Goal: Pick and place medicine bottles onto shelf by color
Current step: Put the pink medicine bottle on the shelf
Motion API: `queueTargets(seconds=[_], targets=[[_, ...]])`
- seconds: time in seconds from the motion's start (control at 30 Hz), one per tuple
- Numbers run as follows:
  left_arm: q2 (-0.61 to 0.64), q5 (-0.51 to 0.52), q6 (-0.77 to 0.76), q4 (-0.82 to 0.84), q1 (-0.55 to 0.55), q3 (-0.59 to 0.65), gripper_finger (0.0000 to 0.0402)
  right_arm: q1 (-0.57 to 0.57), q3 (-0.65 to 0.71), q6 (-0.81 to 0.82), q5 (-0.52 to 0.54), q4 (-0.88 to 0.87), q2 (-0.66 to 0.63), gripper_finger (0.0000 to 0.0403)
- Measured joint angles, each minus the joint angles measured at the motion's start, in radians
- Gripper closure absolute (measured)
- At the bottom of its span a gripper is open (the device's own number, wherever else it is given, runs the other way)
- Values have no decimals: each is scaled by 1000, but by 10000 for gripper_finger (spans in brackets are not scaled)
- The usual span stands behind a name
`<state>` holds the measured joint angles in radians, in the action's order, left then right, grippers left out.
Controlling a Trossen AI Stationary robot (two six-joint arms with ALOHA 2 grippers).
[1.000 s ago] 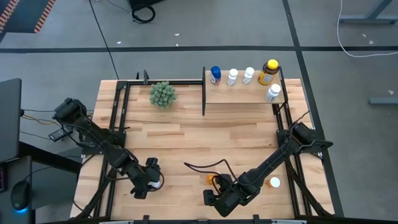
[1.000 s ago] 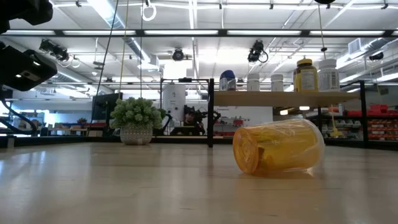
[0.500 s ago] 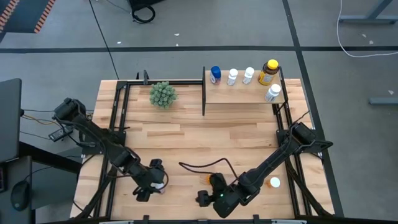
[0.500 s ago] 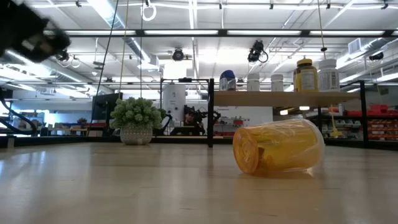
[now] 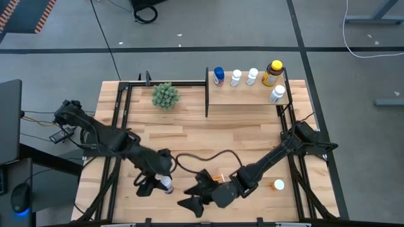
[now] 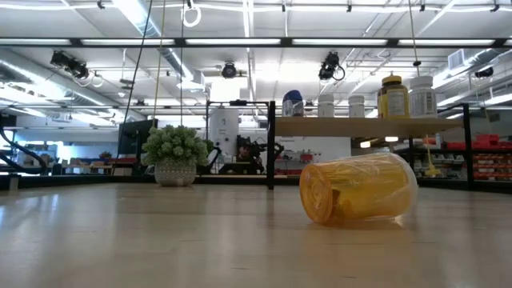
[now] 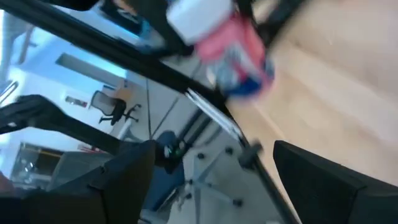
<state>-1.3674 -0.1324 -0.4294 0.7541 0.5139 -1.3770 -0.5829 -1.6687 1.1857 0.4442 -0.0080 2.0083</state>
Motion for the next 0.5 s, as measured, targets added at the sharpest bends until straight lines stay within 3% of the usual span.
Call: queueTargets(seconds=[0.17, 0.33, 0.5], targets=[[0, -130, -35, 32, -52, -123, 221, 51, -150, -269, 31, -106, -1, 67], [0, -133, -53, 75, -75, -183, 205, 78, -307, -436, 37, -308, -2, 67], [0, -106, -59, 83, -89, -210, 206, 71, -360, -502, 33, -373, -3, 67]])
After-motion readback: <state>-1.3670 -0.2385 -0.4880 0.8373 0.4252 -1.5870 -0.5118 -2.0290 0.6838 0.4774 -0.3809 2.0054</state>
